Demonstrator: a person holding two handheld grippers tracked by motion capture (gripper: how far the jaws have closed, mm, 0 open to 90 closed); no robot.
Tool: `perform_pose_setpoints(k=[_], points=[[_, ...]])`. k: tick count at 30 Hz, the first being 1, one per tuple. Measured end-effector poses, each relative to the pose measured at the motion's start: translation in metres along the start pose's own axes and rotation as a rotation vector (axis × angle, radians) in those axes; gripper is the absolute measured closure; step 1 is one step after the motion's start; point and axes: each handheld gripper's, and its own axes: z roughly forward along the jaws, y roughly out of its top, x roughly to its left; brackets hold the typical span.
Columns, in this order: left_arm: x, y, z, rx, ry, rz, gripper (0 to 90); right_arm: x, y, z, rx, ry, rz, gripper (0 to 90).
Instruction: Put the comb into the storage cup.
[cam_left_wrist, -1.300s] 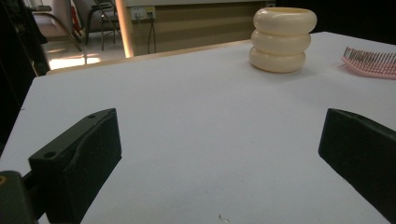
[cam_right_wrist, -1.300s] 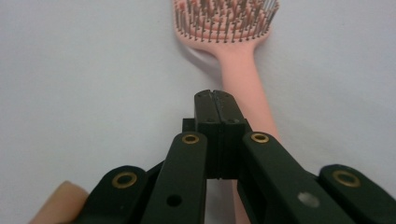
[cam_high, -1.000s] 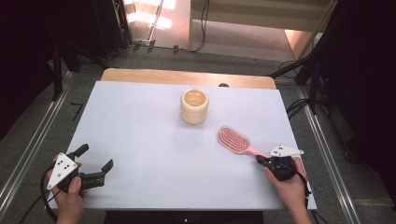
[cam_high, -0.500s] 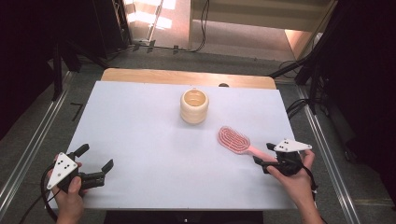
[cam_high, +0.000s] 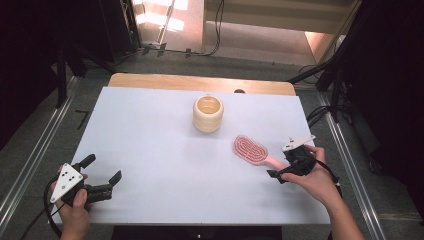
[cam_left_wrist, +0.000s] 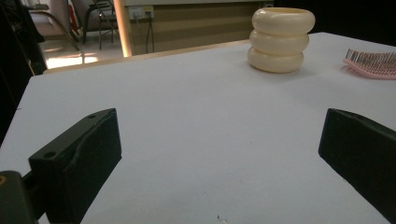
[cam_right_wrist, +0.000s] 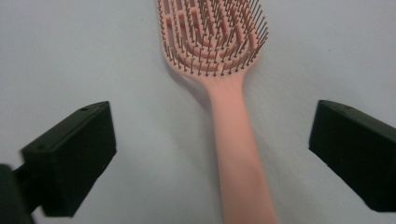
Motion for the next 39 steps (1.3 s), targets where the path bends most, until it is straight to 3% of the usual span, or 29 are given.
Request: perform_pose_setpoints(k=[3,13,29,39], points=[[0.000,0.000,0.000,-0.001,0.000,-0.001,0.1,0.000,0.008,0.005,0.048,-0.006,-0.025,11.0],[0.000,0.000,0.000,0.000,-0.001,-0.001,0.1,-0.006,0.022,0.019,0.180,-0.020,-0.038,25.1],[0.000,0.000,0.000,0.001,-0.003,0.001,0.1,-0.015,0.033,0.028,0.272,0.033,-0.078,40.6],[0.000,0.000,0.000,0.001,-0.007,0.002,0.1,-0.015,0.040,0.032,0.322,0.048,-0.090,44.9]])
